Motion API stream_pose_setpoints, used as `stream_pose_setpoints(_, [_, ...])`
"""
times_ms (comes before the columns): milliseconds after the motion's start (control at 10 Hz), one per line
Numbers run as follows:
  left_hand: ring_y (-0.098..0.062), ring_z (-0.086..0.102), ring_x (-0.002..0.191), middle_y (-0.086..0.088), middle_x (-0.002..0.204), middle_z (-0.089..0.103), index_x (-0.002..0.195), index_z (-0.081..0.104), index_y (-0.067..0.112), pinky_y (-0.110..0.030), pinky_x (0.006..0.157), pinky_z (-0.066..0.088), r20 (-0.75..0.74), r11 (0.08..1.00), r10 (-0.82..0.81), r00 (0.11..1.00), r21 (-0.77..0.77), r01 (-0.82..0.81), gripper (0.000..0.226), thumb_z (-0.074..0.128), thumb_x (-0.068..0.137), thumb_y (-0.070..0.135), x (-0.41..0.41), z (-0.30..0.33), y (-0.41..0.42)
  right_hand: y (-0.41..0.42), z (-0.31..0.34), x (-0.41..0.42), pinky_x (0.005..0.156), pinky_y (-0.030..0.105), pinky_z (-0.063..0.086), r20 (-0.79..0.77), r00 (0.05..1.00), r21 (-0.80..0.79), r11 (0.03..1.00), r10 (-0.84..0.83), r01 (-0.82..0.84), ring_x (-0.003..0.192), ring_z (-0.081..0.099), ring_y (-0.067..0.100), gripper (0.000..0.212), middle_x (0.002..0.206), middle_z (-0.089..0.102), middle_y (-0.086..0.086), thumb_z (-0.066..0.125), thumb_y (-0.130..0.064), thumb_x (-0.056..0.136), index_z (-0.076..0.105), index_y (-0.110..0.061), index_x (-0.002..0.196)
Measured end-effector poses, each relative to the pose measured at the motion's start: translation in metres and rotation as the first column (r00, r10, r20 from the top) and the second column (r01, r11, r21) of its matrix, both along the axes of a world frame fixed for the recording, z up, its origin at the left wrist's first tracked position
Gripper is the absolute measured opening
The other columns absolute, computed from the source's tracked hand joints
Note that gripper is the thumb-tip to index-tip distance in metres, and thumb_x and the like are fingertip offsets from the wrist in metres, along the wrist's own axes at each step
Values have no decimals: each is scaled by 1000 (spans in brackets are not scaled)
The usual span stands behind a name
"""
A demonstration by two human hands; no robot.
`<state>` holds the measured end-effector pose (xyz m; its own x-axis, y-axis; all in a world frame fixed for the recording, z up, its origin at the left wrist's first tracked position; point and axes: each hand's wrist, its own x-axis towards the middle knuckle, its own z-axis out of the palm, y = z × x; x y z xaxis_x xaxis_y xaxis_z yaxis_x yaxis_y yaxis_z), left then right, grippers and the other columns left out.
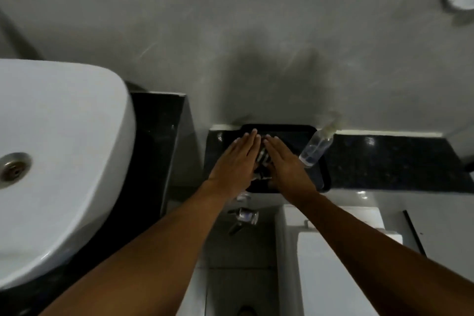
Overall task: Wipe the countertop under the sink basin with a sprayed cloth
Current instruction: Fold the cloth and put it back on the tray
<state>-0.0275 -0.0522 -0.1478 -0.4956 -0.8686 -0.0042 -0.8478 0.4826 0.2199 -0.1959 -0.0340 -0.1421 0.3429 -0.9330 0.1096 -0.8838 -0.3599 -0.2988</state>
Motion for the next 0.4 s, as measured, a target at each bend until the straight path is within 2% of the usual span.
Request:
stream_pose_setpoints(100, [-28, -17, 149, -15, 162, -17, 151, -11, 4, -40, 122, -7, 219, 993, -48, 974, 118, 23, 70, 33, 102, 28, -31, -37, -15, -17, -39, -25, 121, 49, 17, -230, 973, 122, 992, 0, 28, 152, -2, 24, 63, 165, 0, 8, 38, -29, 102, 10, -14, 156])
stream_pose_setpoints(200, [-26, -14, 150, -12, 163, -12, 152, -6, 7, -41, 123, -4, 202, 994, -3, 979, 109, -20, 72, 35, 99, 31, -39, -57, -13, -15, -54, -27, 122, 49, 13, -258, 966, 170, 985, 17, 28, 152, -1, 24, 71, 165, -1, 9, 39, -39, 99, 5, -13, 156])
stream_pose_setpoints(300, [-25, -12, 150, -10, 164, -11, 153, -6, 9, -39, 123, -4, 265, 981, -25, 964, 190, -27, 75, 39, 98, 34, -41, -41, -24, -25, -48, -21, 121, 44, 7, -336, 941, 266, 963, 41, 53, 152, -3, 24, 84, 165, -7, 8, 46, -45, 96, -2, -13, 156])
stream_pose_setpoints(400, [-26, -10, 151, -11, 164, -11, 154, -6, 9, -40, 123, -3, 298, 937, -63, 953, 347, -46, 77, 42, 99, 33, -43, 6, -27, -44, -6, -11, 119, 47, 15, -404, 908, 392, 918, 114, 59, 152, 0, 24, 79, 166, -2, 6, 41, -48, 97, 1, -15, 156])
